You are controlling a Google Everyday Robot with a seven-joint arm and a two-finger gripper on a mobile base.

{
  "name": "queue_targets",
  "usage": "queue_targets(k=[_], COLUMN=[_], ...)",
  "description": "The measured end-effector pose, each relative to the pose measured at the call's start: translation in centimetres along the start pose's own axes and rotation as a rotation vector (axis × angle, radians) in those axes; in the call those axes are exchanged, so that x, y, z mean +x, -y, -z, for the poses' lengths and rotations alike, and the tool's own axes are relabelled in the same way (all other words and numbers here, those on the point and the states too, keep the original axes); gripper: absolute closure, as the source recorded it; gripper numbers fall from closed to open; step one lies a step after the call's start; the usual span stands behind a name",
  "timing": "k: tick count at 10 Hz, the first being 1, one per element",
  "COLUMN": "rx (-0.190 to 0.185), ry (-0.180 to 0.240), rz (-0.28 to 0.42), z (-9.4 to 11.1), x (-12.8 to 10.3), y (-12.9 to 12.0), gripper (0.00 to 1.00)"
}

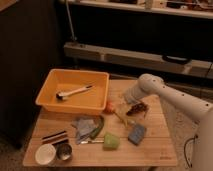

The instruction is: Place apple in tray

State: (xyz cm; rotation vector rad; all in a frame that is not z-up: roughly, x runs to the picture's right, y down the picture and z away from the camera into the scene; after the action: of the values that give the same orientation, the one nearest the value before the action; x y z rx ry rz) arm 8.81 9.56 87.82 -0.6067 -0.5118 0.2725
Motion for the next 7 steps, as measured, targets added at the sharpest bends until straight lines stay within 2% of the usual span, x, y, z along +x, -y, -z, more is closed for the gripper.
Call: queue_targets(k=[1,2,3,5,6,7], rx=[-0.009,-0.028,-0.062,-0.106,-0.131,-0.145], ry=[0.016,0.049,0.094,0.124,0.133,0.134], rz=[-0.006,-0.017,-0.021,-0.015,-0.017,-0.016], z=[-0.5,-1.4,-2.9,-4.9,-5.7,-6.2], x=[-0.2,-0.5,-1.9,-3.8,-4.0,-4.2], y=[0.1,0.1,0.0,-0.3,-0.7,-0.8], gripper=[0.26,0.26,0.26,0.26,0.27,0.32])
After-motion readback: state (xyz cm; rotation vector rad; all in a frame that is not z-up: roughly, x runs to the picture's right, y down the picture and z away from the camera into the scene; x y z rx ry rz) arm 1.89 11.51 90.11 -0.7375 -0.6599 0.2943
